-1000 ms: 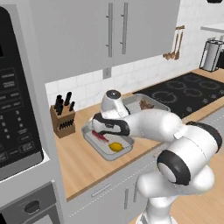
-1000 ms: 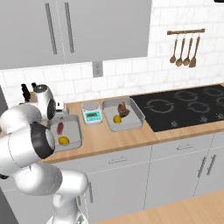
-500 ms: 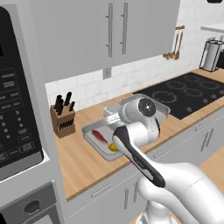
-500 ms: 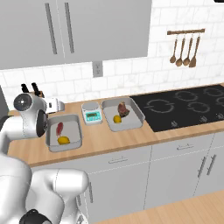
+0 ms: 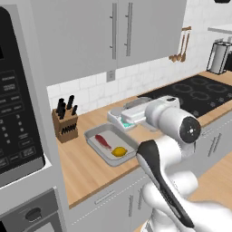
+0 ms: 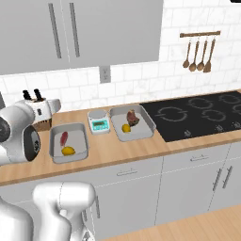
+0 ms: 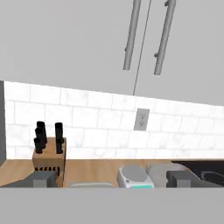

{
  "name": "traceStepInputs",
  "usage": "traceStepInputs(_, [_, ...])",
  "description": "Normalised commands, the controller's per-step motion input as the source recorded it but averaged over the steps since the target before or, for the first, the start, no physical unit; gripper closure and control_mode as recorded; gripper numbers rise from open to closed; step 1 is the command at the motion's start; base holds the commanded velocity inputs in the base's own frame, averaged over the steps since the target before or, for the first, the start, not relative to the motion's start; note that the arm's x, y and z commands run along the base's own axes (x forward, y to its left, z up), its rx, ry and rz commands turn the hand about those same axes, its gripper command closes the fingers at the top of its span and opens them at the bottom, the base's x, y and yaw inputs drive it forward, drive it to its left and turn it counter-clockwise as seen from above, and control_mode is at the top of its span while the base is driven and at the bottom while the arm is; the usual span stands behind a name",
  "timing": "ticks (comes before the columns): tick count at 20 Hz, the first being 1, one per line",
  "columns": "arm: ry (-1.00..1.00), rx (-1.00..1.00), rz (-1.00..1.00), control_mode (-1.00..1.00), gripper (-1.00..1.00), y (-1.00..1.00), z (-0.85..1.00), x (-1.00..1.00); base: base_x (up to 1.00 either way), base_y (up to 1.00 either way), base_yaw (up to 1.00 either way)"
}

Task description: Place one lemon and one steak in each tupperware on the nearby counter, to pack two identical lunches.

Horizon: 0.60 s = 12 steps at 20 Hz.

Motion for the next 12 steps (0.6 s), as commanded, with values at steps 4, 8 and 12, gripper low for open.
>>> traceStepInputs(4, [-0.04,0.06,-0.04,-1.0,-1.0,-0.25,0.25,-0.12,0.0,0.0,0.0])
traceStepInputs(8, [-0.12,-0.17,-0.05,-1.0,-1.0,0.27,-0.06,-0.55,0.0,0.0,0.0])
traceStepInputs(12, [-0.62,-0.44,0.02,-1.0,-1.0,0.58,-0.14,-1.0,0.0,0.0,0.0])
